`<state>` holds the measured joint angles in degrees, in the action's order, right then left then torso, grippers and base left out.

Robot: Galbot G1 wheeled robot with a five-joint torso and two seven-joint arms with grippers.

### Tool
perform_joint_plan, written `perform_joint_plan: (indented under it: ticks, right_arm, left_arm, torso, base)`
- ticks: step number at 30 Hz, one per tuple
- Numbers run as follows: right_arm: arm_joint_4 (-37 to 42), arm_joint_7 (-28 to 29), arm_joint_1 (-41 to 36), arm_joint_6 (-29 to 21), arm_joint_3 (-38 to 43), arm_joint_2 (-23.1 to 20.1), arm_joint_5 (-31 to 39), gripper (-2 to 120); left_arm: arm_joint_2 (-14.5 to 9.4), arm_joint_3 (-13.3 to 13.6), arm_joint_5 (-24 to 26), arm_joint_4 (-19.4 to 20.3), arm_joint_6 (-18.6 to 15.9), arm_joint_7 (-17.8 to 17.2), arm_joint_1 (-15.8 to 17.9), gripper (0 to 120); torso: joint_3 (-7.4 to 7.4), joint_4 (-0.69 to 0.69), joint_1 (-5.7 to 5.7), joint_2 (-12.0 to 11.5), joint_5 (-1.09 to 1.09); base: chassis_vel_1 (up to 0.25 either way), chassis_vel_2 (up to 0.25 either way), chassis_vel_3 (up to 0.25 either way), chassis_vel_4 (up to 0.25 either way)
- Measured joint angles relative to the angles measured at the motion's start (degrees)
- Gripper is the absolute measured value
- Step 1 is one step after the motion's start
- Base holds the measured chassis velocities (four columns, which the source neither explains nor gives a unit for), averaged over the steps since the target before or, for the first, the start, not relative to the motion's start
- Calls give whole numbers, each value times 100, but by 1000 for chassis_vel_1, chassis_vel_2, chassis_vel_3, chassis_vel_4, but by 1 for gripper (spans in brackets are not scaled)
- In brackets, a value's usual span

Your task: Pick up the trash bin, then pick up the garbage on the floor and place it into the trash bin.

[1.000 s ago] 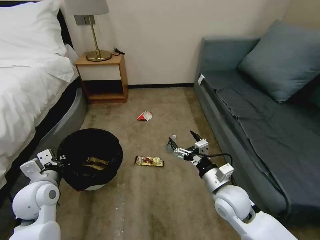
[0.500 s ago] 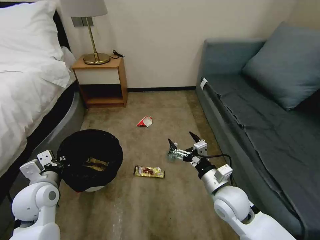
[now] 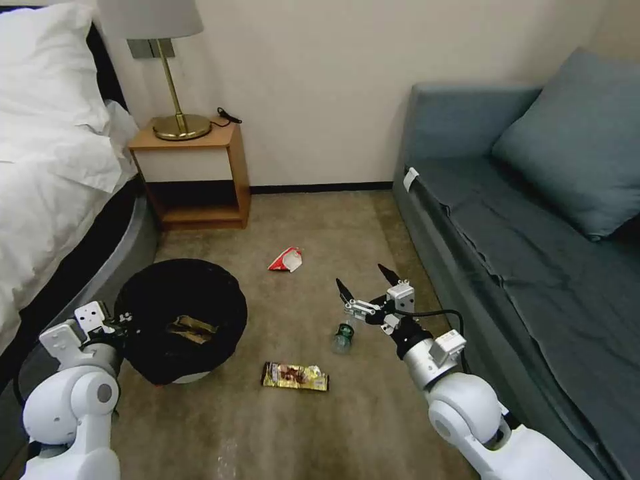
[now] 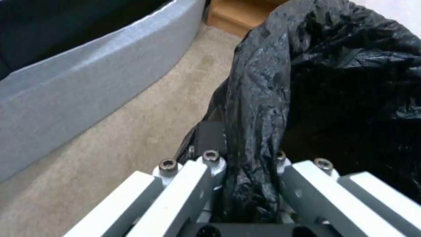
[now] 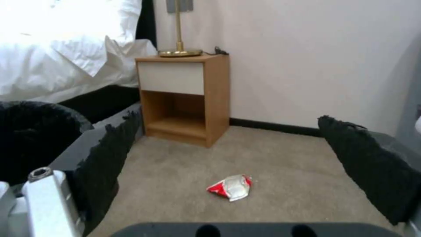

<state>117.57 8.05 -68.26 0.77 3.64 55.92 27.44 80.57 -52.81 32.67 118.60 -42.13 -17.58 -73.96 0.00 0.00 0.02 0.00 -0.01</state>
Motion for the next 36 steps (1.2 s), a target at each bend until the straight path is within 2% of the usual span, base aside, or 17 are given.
perform_joint_plan:
  ticks: [10,20,24,26,28,29,31,33,34,35,36]
  right_arm:
    - [-82,-1,61,-39,-53,17,5,100]
    - [-167,129,131,-144,-126,32,-65,100]
    - [-168,396,318,-545,-291,19,121,100]
    - [-198,836,580,-1062,-499,18,463,100]
    - [-213,1450,912,-1763,-774,19,1174,100]
    - [-213,1450,912,-1763,-774,19,1174,100]
    - [-349,2134,1390,-2413,-1187,45,2084,100]
    - [-522,2541,1755,-2751,-1483,99,2578,100]
    - [-522,2541,1755,-2751,-1483,99,2578,100]
    - [-676,2930,2081,-3047,-1688,178,3027,100]
    - [-719,3028,2162,-3115,-1734,203,3136,100]
  left_arm:
    - [-6,11,-2,-62,0,0,43,4]
    - [-4,26,-9,-85,0,2,56,4]
    - [1,33,-16,-87,0,2,59,4]
    - [7,45,-25,-85,0,3,57,4]
    - [18,61,-42,-70,0,3,36,4]
    - [18,61,-42,-70,0,3,36,4]
    - [33,78,-68,-54,0,3,12,4]
    - [36,86,-80,-47,0,2,-1,4]
    - [36,86,-80,-47,0,2,-1,4]
    - [25,98,-84,-44,0,-2,-11,4]
    - [19,102,-84,-44,0,-4,-13,4]
  torso:
    - [-1,0,-1,0,1]
    - [0,-1,0,0,1]
    - [0,0,0,0,0]
    - [0,0,0,0,0]
    - [0,0,0,0,0]
    - [0,0,0,0,0]
    - [0,0,-1,0,0]
    - [0,-1,0,0,1]
    - [0,-1,0,0,1]
    - [0,1,0,0,0]
    - [0,1,0,0,0]
  base:
    - [-35,52,50,-51]
    - [-139,132,141,-133]
    - [-62,56,54,-69]
    - [0,0,0,0]
    - [26,-62,-26,31]
    - [23,-62,-26,22]
    - [0,0,0,0]
    - [0,0,0,0]
    - [0,0,0,0]
    - [0,0,0,0]
    - [0,0,0,0]
